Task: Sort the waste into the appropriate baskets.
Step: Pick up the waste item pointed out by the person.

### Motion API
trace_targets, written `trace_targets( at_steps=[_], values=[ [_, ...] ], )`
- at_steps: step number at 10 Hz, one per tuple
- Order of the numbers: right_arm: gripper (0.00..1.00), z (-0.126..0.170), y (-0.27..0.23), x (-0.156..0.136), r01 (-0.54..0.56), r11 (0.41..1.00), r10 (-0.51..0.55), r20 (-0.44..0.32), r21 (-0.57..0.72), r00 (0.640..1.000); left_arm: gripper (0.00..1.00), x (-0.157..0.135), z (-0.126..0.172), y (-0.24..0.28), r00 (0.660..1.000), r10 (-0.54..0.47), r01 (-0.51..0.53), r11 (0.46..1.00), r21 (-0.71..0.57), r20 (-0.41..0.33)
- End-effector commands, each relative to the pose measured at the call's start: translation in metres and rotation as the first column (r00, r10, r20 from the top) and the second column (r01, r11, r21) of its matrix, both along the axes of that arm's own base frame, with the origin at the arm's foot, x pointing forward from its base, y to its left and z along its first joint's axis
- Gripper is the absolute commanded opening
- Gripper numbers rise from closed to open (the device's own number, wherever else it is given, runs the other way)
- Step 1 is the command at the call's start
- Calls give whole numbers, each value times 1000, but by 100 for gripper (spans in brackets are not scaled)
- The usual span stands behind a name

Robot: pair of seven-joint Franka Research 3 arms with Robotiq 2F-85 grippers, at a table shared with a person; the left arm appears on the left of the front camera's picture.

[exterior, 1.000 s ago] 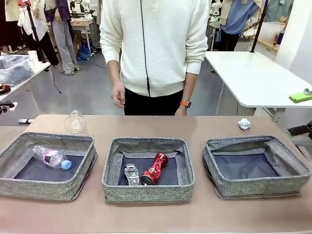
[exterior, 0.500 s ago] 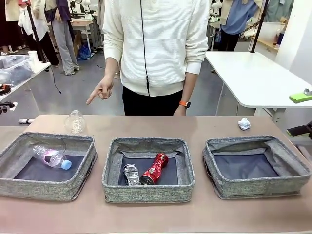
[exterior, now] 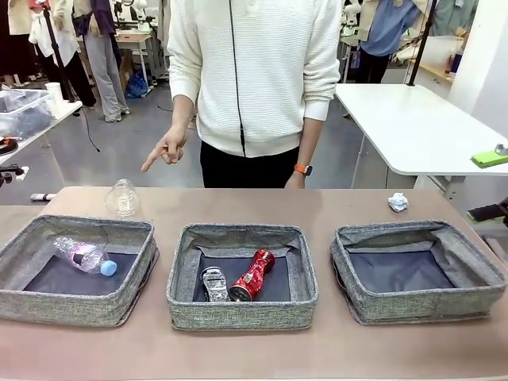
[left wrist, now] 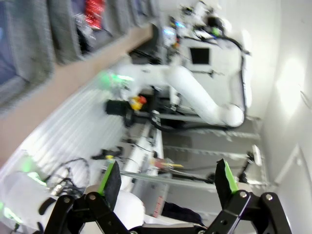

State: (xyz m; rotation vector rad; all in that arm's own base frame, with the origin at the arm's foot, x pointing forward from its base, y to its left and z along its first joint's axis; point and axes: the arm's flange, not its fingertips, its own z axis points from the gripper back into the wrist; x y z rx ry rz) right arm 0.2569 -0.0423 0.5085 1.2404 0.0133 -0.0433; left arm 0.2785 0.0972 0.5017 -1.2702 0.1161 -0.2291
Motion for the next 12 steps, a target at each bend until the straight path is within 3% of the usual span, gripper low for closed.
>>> trace_targets(
  at_steps=[1,2,3,4,5,6,7,8,9,10,12],
  values=[
    [100,0,-2,1,-9,1000,9,23,18,1000,100,15,19,-34,977,146,-195,910,366,157],
    [100,0,-2,1,-9,1000,9,23,18,1000,100,33,22,-53,932,252,-356,770,530,260],
    [100,0,-2,1,-9,1000,9,23,18,1000,100,52,18,-74,900,279,-434,640,634,334],
    [100,0,-2,1,-9,1000,9,23,18,1000,100,66,15,-86,839,328,-544,527,653,434],
    [100,0,-2,1,-9,1000,9,23,18,1000,100,73,15,-91,786,363,-617,512,598,500],
    [100,0,-2,1,-9,1000,9,23,18,1000,100,65,26,-89,784,391,-603,663,443,483],
    [100,0,-2,1,-9,1000,9,23,18,1000,100,69,40,-81,867,241,-457,734,503,436],
    [100,0,-2,1,-9,1000,9,23,18,1000,100,69,40,-81,867,241,-457,734,503,436],
    [100,0,-2,1,-9,1000,9,23,18,1000,100,75,35,-90,817,305,-546,681,488,489],
    [100,0,-2,1,-9,1000,9,23,18,1000,100,96,39,-95,803,380,-590,612,527,459],
    [100,0,-2,1,-9,1000,9,23,18,1000,100,167,39,-115,862,386,-500,534,681,330]
  ],
)
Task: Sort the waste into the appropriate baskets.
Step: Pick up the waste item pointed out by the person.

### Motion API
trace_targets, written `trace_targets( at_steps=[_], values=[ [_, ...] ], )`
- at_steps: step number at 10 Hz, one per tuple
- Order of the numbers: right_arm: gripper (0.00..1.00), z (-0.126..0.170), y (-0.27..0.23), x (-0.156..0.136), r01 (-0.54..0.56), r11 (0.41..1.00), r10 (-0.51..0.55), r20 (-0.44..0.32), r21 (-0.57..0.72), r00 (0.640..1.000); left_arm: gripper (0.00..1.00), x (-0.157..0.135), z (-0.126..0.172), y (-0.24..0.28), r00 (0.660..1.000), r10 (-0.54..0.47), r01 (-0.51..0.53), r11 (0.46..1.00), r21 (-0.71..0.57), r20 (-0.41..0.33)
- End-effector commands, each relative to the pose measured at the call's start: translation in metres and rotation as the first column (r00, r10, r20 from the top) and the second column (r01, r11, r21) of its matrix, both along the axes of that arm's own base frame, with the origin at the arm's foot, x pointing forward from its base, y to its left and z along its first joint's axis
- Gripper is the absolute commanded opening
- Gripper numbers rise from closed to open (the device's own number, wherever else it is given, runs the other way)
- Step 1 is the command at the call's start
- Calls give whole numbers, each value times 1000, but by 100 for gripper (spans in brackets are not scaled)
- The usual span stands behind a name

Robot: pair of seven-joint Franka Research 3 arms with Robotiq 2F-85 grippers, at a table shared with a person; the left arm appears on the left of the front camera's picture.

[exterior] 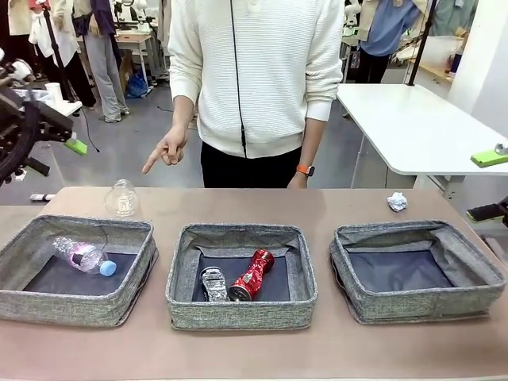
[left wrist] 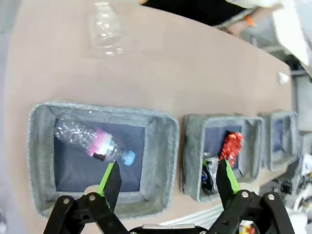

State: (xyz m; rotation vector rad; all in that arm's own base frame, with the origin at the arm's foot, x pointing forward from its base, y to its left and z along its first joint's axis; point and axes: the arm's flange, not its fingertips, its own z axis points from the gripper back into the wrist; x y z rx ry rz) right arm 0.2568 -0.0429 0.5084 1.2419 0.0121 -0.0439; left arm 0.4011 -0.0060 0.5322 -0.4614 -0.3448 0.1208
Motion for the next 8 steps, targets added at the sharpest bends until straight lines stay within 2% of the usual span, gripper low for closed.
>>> trace_targets(
  at_steps=[1,2,4,6,8],
  values=[
    [100,1,-2,1,-10,1000,10,22,17,1000,100,80,3,-21,972,110,-90,991,101,-207],
    [100,1,-2,1,-10,1000,10,22,17,1000,100,112,-4,-28,954,169,-139,981,132,-248],
    [100,1,-2,1,-10,1000,10,22,17,1000,100,171,-28,-29,926,297,-244,942,232,-233],
    [100,1,-2,1,-10,1000,10,22,17,1000,100,205,-62,-23,897,351,-283,923,262,-268],
    [100,1,-2,1,-10,1000,10,22,17,1000,100,221,-101,-15,869,398,-315,903,292,-293]
  ],
)
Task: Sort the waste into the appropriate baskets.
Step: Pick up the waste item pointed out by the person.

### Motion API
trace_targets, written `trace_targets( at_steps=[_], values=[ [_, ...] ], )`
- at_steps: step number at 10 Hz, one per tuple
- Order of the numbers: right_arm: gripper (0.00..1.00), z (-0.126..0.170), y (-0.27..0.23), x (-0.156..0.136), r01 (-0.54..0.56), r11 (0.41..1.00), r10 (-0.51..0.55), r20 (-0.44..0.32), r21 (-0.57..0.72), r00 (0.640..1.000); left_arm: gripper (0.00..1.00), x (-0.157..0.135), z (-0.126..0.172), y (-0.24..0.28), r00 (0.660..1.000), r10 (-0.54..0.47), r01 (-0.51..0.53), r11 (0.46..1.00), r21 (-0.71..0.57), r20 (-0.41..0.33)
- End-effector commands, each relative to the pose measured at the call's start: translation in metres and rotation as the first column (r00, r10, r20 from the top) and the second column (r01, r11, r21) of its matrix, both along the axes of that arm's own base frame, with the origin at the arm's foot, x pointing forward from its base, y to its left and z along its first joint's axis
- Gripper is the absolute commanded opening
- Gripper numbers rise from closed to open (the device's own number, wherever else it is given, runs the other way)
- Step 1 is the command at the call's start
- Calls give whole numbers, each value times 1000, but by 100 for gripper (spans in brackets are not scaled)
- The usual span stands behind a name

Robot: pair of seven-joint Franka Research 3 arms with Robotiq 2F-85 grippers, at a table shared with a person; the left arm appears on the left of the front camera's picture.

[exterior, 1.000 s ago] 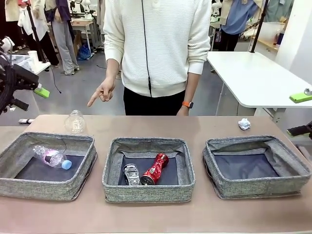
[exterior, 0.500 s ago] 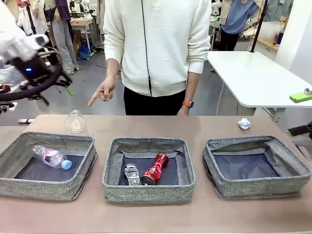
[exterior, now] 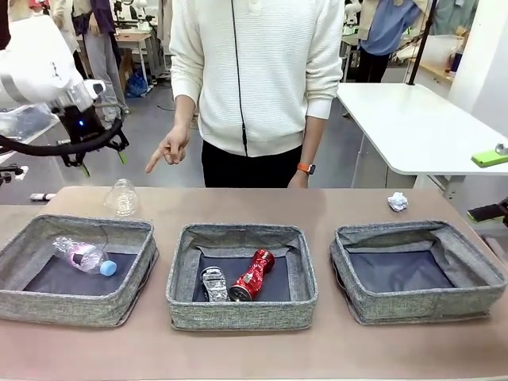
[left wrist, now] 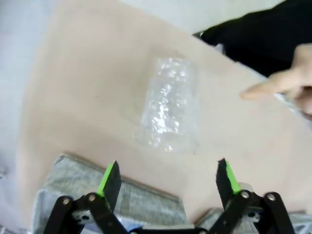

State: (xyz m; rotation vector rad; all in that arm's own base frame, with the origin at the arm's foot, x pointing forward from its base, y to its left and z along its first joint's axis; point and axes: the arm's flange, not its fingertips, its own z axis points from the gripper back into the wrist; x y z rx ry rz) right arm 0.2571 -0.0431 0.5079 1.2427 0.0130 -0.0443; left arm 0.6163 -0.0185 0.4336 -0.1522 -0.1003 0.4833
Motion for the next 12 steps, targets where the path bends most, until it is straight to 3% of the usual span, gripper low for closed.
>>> trace_targets(
  at_steps=[1,4,6,12],
  values=[
    [100,1,-2,1,-10,1000,10,23,16,1000,100,9,-24,2,998,49,-49,999,6,-27],
    [100,1,-2,1,-10,1000,10,23,16,1000,100,9,-74,7,997,36,-39,998,-48,-70],
    [100,1,-2,1,-10,1000,10,23,16,1000,100,7,-101,5,999,32,-35,995,-90,-37],
    [100,1,-2,1,-10,1000,10,23,16,1000,100,7,-111,4,996,37,-43,996,-82,-79]
  ],
)
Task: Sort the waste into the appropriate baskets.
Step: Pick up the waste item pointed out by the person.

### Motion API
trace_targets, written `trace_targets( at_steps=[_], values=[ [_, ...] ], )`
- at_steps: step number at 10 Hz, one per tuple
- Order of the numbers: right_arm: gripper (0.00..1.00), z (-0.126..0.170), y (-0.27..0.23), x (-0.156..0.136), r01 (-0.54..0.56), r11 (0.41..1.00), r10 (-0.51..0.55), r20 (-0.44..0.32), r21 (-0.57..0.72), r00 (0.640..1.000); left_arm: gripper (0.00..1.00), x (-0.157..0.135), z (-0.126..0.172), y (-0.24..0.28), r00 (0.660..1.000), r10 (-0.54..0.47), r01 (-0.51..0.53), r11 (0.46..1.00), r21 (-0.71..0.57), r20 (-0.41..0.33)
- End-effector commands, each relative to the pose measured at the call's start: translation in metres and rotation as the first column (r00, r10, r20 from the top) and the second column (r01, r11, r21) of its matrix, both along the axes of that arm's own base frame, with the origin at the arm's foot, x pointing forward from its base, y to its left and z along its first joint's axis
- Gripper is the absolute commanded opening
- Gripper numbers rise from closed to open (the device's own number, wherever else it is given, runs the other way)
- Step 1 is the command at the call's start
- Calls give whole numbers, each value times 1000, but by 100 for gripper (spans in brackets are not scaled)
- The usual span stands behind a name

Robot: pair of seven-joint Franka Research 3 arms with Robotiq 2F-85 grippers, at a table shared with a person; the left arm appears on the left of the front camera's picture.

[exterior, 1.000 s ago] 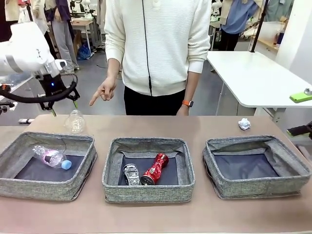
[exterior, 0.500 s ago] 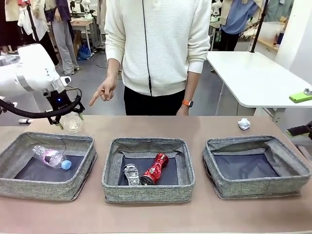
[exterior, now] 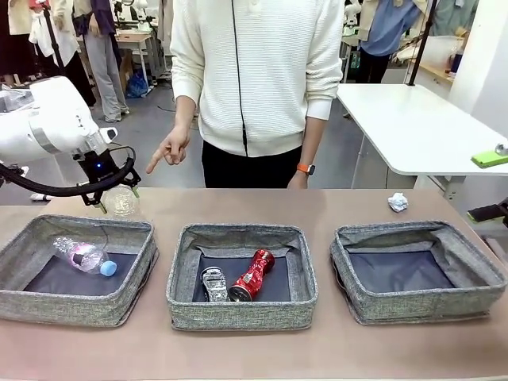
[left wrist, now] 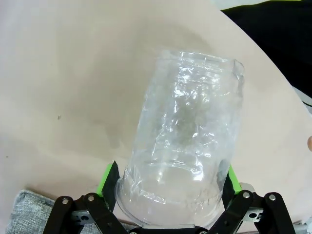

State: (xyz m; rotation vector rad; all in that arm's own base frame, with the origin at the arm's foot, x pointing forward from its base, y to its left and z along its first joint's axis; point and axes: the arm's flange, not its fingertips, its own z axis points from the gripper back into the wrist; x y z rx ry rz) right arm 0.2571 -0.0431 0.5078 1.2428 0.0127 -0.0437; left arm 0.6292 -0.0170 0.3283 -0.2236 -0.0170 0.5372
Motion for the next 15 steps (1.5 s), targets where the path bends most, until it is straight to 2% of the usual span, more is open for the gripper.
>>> trace_targets(
  at_steps=[1,2,3,4,5,6,7,12,14,15],
  values=[
    [100,1,-2,1,-10,1000,10,22,16,1000,100,-6,-5,4,1000,-8,8,1000,19,-7],
    [100,1,-2,1,-10,1000,10,22,16,1000,97,-5,-5,4,1000,4,-4,999,38,-13],
    [100,1,-2,1,-10,1000,10,22,16,1000,81,-6,-5,4,1000,2,-1,999,39,-16],
    [100,1,-2,1,-10,1000,10,22,16,1000,78,-6,-5,4,1000,-2,3,999,42,-16],
    [100,1,-2,1,-10,1000,10,22,16,1000,61,-6,-4,5,1000,-5,6,999,43,-15],
    [100,1,-2,1,-10,1000,10,22,16,1000,59,-6,-3,5,1000,-7,8,999,46,-13],
    [100,1,-2,1,-10,1000,10,22,16,1000,42,-6,-2,6,1000,-11,12,999,46,-12],
    [100,1,-2,1,-10,1000,10,22,16,1000,42,-9,6,8,1000,-19,19,999,32,-5],
    [100,1,-2,1,-10,1000,10,22,16,1000,42,-17,25,10,999,-28,28,999,19,18],
    [100,1,-2,1,-10,1000,10,22,16,1000,42,-27,45,10,999,-41,41,999,8,34]
  ],
)
